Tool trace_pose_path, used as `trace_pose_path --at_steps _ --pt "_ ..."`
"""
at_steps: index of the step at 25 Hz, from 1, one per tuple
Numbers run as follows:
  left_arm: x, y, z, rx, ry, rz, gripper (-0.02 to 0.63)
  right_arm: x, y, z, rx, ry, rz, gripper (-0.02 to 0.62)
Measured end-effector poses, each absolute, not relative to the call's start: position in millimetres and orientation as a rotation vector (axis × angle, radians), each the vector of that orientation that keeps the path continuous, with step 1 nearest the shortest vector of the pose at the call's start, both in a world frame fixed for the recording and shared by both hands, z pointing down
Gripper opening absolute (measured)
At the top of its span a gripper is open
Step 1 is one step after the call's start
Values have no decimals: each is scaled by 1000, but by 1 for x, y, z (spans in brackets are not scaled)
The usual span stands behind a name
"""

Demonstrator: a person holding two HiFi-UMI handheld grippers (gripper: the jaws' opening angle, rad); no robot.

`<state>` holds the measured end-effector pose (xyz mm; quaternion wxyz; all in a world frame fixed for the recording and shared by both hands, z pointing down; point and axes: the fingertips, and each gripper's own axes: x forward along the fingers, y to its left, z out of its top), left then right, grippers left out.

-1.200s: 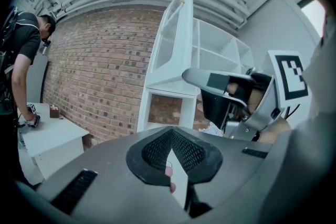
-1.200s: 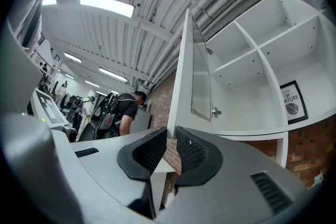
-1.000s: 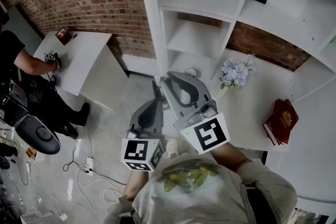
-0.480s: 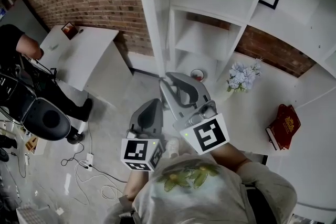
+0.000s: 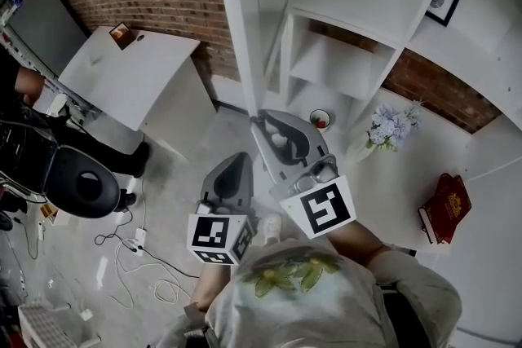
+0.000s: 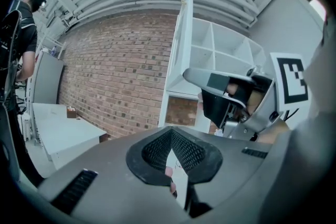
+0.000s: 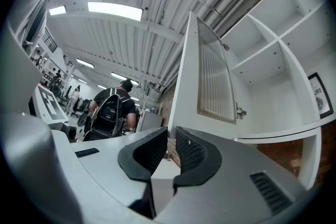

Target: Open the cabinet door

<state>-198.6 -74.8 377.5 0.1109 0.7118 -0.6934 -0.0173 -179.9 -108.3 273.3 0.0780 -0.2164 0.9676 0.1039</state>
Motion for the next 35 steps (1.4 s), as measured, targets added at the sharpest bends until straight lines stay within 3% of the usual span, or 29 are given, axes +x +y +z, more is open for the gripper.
trace_pose_path --at_steps 35 --pt "-261 -30 378 1885 -2228 -59 9 -238 -107 274 -515 2881 282 60"
